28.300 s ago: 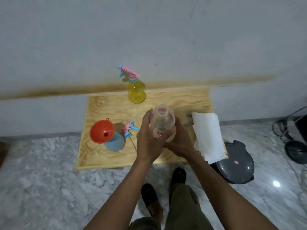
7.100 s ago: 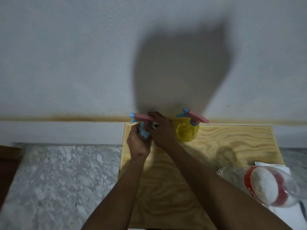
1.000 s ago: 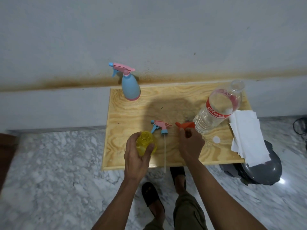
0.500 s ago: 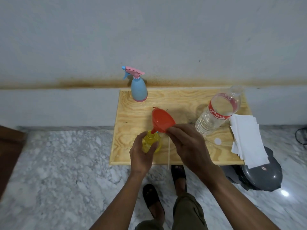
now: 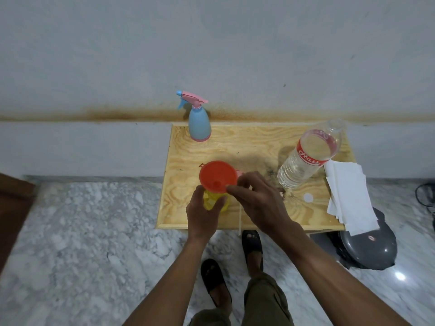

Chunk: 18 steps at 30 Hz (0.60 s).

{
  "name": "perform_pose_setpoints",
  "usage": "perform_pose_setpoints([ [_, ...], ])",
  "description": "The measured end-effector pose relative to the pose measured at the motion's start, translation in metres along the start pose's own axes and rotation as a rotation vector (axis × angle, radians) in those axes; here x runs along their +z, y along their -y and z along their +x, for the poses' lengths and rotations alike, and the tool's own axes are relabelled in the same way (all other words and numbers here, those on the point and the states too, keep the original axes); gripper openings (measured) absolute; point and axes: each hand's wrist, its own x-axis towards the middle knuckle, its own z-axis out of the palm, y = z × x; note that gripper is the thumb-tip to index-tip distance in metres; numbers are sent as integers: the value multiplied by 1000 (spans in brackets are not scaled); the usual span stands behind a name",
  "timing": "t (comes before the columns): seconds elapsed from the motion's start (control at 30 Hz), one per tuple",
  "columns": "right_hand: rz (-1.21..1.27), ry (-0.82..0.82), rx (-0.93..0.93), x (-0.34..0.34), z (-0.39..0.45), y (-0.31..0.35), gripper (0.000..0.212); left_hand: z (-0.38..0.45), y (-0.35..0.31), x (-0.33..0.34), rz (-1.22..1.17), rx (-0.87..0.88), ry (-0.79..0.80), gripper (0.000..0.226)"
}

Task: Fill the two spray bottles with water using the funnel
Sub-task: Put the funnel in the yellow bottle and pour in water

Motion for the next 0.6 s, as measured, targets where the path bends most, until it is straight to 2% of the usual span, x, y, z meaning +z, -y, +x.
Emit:
perform_pose_setpoints([
  [0.13, 119, -26, 132, 8, -6, -2, 20, 2, 2, 2, 9, 23, -14, 53],
  [0.27, 363, -54, 377, 11, -10, 4, 28, 1, 0, 1, -11, 33, -13, 53],
  [0.43, 537, -99, 643, 10, -7, 20, 40, 1, 2, 1, -18, 14, -9, 49],
  [0.6, 631, -69, 754, 11, -6, 27, 46, 2, 3, 0, -14, 16, -1, 54],
])
